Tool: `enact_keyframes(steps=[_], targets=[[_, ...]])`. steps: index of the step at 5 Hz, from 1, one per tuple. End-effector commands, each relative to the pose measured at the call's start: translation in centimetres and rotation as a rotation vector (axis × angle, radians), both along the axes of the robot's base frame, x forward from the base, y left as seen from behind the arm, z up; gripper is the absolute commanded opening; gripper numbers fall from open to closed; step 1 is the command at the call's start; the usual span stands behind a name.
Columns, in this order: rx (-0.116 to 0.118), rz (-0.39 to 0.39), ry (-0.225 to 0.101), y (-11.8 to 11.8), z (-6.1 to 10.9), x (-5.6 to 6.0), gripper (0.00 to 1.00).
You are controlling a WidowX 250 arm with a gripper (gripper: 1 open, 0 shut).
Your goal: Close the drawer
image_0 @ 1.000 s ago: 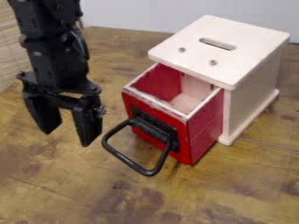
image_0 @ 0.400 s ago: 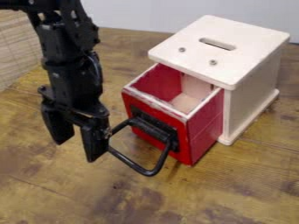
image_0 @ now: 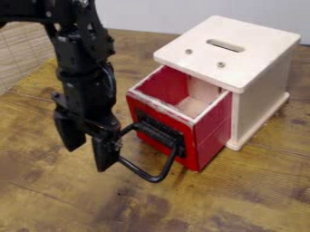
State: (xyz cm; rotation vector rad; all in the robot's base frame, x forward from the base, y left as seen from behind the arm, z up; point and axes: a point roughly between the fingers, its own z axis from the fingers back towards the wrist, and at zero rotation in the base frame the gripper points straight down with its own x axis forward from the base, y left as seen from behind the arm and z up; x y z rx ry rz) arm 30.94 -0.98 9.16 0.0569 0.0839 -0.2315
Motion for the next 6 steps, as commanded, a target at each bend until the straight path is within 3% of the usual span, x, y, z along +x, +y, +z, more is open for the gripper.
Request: enact_keyframes(steps=[1,6], targets=[[0.015,-0.027,-0.051,-0.3,0.6,0.9,1.00],[0.034,-0.005,-0.072,1.1,-0.5,2.9,1.00]])
